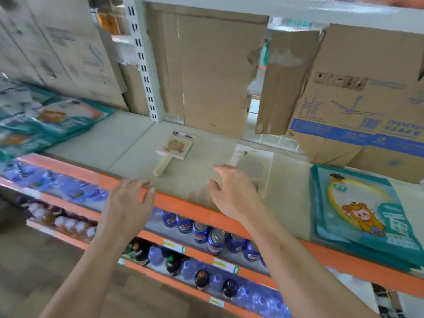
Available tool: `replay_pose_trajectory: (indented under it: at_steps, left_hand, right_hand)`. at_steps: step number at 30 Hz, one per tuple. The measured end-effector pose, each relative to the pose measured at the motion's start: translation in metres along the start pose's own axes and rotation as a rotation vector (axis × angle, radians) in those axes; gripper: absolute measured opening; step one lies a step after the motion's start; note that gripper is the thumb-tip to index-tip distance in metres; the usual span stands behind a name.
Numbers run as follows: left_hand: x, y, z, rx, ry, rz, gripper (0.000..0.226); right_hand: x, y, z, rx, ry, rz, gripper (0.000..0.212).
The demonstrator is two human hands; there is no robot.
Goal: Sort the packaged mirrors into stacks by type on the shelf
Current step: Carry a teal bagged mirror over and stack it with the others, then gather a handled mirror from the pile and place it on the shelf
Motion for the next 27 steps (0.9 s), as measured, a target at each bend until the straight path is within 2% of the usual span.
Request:
replay_pose_trajectory:
  at_steps: [3,5,9,14,19,23,27]
  left_hand:
    - [-0.006,0.036,0.019,0.034,-0.002,0.048,0.039]
    - [-0.012,0.063,0.03,0.042,0.012,0.112,0.032]
    - [-0.025,0.108,0.052,0.04,0.016,0.194,0.034]
    - [-0.039,0.147,0.074,0.073,-0.001,0.246,0.034]
    - [-0.052,0.183,0.095,0.094,-0.045,0.296,0.03]
    - [-0.054,0.21,0.112,0.123,-0.089,0.35,0.026]
    - [-0.048,0.245,0.121,0.147,-0.078,0.388,0.04]
  right_hand:
    - [0.004,0.035,-0.024,-0.017,0.041,0.034,0.034]
    - [0.007,0.058,-0.04,-0.007,0.06,0.065,0.035]
    - [0.011,0.097,-0.071,0.005,0.089,0.126,0.039]
    - [0.009,0.128,-0.108,0.065,0.137,0.126,0.033]
    - [0.024,0.169,-0.141,0.082,0.169,0.219,0.028]
    - [0.04,0.2,-0.155,0.065,0.178,0.293,0.038]
    - [0.058,0.224,-0.176,0.057,0.188,0.332,0.033]
Point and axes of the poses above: each hand's wrist, its own x-axis towards the middle knuckle, its own z-axis out of the back of the hand, y = z × x, the point moved 7 cm from there along x, towards the middle knuckle, and after that the axes turned 9 degrees about y, right-handed, at the moved point
